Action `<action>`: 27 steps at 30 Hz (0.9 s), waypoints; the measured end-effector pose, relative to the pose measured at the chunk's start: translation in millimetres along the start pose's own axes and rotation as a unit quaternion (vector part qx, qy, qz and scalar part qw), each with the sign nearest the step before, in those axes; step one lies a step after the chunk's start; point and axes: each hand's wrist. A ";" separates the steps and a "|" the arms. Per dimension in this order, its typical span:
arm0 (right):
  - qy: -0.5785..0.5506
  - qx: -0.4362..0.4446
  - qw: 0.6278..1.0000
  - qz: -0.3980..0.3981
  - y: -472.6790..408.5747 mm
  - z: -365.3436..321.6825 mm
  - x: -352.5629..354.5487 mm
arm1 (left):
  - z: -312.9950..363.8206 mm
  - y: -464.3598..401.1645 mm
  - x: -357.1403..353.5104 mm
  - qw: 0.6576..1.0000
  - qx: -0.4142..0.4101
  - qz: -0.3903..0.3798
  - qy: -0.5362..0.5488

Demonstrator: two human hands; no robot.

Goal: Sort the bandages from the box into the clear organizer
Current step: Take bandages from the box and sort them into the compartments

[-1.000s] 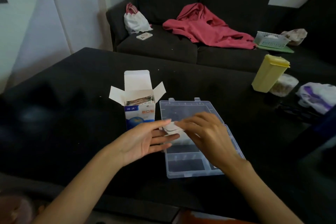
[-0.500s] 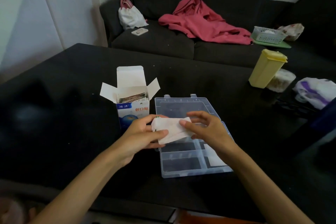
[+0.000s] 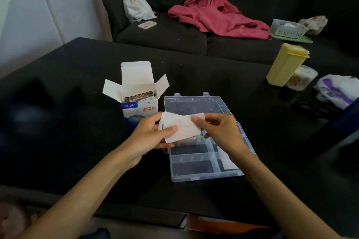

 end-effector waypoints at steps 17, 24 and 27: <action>0.148 -0.042 0.987 -0.048 10.4 9.0 18.2 | -3.4 31.0 32.1 0.987 -0.078 0.135 -0.045; 0.173 -0.012 0.985 0.009 5.5 14.4 -3.7 | 3.3 24.8 31.3 0.985 -0.060 0.161 -0.011; 0.075 -0.043 0.996 -0.027 2.0 7.4 4.6 | 3.6 25.2 31.6 0.985 -0.066 0.162 0.001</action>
Point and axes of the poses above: each hand's wrist, its own y-axis away from the middle knuckle, its own x-axis out of the back of the hand, z = x × y, and after that the axes turned 2 degrees about x, right-handed
